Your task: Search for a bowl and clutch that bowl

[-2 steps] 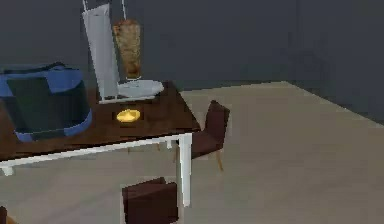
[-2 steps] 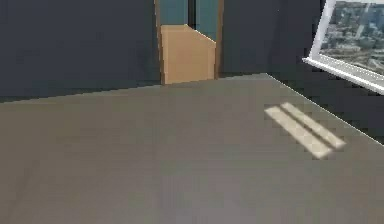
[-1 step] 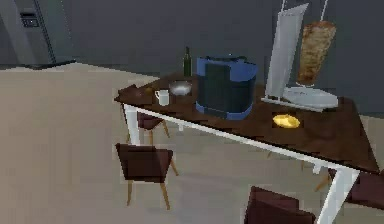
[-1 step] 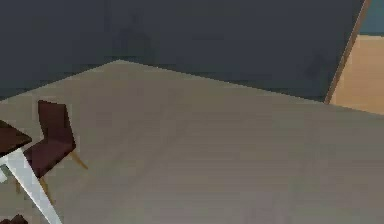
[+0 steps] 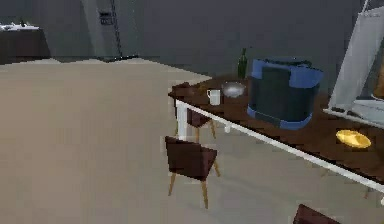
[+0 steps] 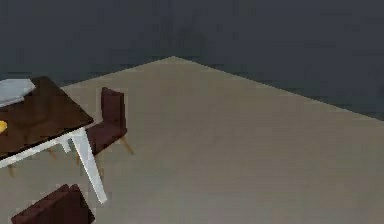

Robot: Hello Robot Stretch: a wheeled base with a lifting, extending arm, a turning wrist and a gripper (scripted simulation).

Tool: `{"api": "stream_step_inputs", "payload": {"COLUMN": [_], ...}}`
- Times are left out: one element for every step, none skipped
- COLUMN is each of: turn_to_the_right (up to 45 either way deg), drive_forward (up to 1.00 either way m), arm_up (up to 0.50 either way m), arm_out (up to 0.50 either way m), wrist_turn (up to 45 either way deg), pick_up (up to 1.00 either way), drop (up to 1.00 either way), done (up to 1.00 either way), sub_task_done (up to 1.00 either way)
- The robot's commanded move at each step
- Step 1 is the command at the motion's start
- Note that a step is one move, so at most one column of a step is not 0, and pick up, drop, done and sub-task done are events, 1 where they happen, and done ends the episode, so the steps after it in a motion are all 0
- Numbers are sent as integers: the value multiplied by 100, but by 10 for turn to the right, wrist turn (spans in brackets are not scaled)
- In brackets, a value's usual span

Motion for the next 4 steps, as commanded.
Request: {"api": "stream_step_inputs", "payload": {"turn_to_the_right": [0, 210, 0, -450], "drive_forward": [40, 0, 30, 0], "arm_up": [0, 0, 0, 0], "arm_out": [0, 0, 0, 0], "wrist_turn": [0, 0, 0, 0], "pick_up": [0, 0, 0, 0], "drop": [0, 0, 0, 0], "done": [0, 0, 0, 0], "sub_task_done": [0, 0, 0, 0]}}
